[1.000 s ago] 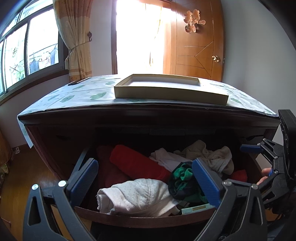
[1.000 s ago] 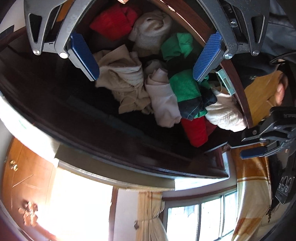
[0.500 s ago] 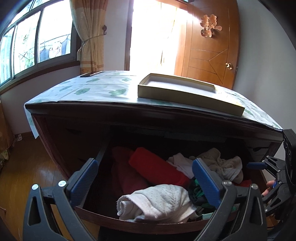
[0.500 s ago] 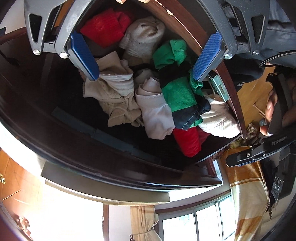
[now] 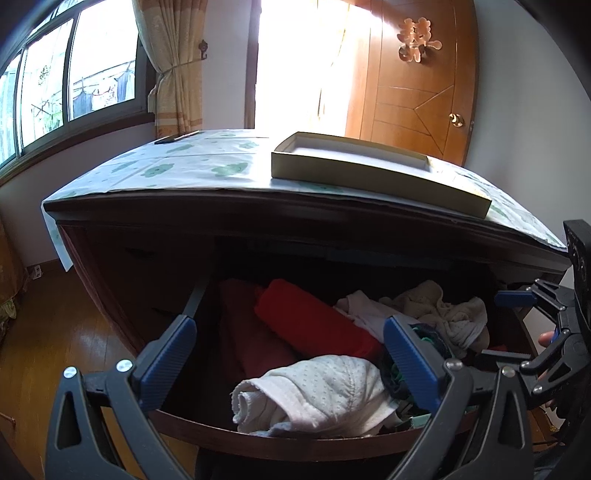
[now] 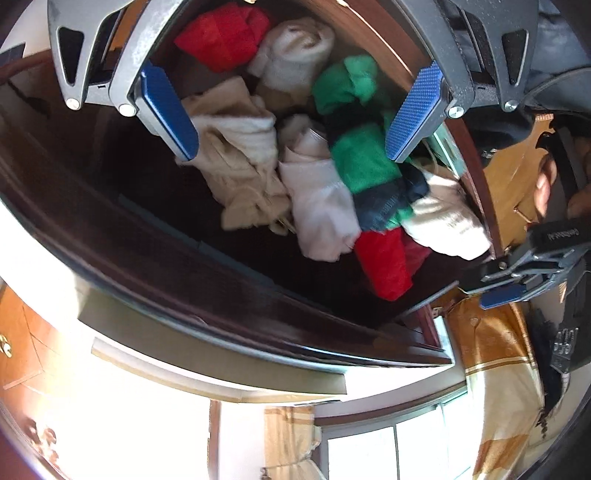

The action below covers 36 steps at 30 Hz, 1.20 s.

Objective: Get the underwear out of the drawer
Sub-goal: 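Lower both tools into the open drawer toward the clothes, then grasp the green-black socks with the right tool while the left tool grasps the white underwear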

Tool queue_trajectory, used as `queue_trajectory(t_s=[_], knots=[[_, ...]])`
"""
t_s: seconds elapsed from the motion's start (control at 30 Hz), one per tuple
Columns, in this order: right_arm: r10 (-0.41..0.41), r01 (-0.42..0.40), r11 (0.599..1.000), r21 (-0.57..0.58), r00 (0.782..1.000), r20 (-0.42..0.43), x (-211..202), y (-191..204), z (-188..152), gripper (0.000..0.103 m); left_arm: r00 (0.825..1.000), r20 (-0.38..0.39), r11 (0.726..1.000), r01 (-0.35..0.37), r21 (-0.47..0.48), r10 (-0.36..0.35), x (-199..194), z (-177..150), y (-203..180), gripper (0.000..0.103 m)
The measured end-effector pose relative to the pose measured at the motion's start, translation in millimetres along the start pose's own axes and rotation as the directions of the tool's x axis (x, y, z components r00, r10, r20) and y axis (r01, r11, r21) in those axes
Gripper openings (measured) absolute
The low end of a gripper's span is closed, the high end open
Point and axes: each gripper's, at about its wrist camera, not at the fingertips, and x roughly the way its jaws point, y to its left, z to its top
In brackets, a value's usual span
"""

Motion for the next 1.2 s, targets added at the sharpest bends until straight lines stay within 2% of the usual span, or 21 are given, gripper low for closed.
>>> queue_trajectory(t_s=[0.1, 0.33, 0.47, 0.53, 0.63, 0.7, 0.77, 0.83, 0.9, 1.03, 1.13, 1.2], knots=[[0.041, -0.041, 0.999, -0.012, 0.999, -0.015, 8.6, 9.9, 9.1, 0.102, 1.0, -0.005, 1.0, -0.001, -0.003, 0.001, 0.7, 0.7, 1.1, 0.103], [0.137, -0.132, 0.99, 0.048, 0.983, -0.125, 40.6, 12.5, 23.2, 0.101, 1.0, -0.007, 1.0, -0.003, -0.008, 0.003, 0.8, 1.3, 4.9, 0.103], [0.184, -0.178, 0.983, 0.047, 0.969, -0.168, 50.4, 12.7, 22.7, 0.088, 1.0, -0.016, 1.0, 0.0, -0.009, 0.0, 3.3, 0.6, 4.9, 0.103], [0.21, -0.204, 0.978, 0.05, 0.957, -0.2, 57.2, 13.8, 22.0, 0.078, 1.0, -0.02, 1.0, 0.004, -0.006, -0.004, 4.1, -0.1, 4.0, 0.103], [0.268, -0.262, 0.963, 0.06, 0.925, -0.269, 72.3, 15.2, 22.0, 0.076, 1.0, -0.023, 1.0, 0.011, 0.005, -0.011, 4.3, -1.0, 0.9, 0.103], [0.269, -0.268, 0.962, 0.044, 0.916, -0.298, 78.1, 18.2, 22.5, 0.076, 0.999, -0.028, 1.0, 0.017, 0.012, -0.017, 4.8, -2.0, -1.0, 0.103], [0.274, -0.277, 0.96, 0.036, 0.909, -0.313, 81.5, 20.6, 21.7, 0.069, 0.999, -0.032, 1.0, 0.022, 0.018, -0.021, 5.3, -3.1, -3.1, 0.103], [0.327, -0.322, 0.944, 0.065, 0.899, -0.291, 81.8, 15.9, 21.2, 0.033, 0.999, -0.04, 0.999, 0.032, 0.024, -0.031, 6.1, -4.4, -4.7, 0.103], [0.36, -0.345, 0.933, 0.104, 0.902, -0.236, 75.9, 3.8, 21.2, 0.023, 0.998, -0.048, 0.998, 0.045, 0.038, -0.043, 6.8, -5.6, -7.4, 0.103], [0.389, -0.368, 0.913, 0.173, 0.915, -0.106, 57.0, -23.9, 20.3, 0.02, 0.996, -0.077, 0.994, 0.062, 0.089, -0.055, 9.8, -7.5, -15.7, 0.102], [0.376, -0.357, 0.912, 0.199, 0.925, -0.062, 49.1, -37.2, 17.6, 0.019, 0.989, -0.124, 0.988, 0.094, 0.124, -0.079, 14.9, -9.1, -21.7, 0.102], [0.342, -0.324, 0.925, 0.201, 0.938, -0.061, 48.7, -41.5, 13.9, 0.019, 0.977, -0.175, 0.982, 0.146, 0.121, -0.124, 22.6, -8.6, -24.8, 0.102]])
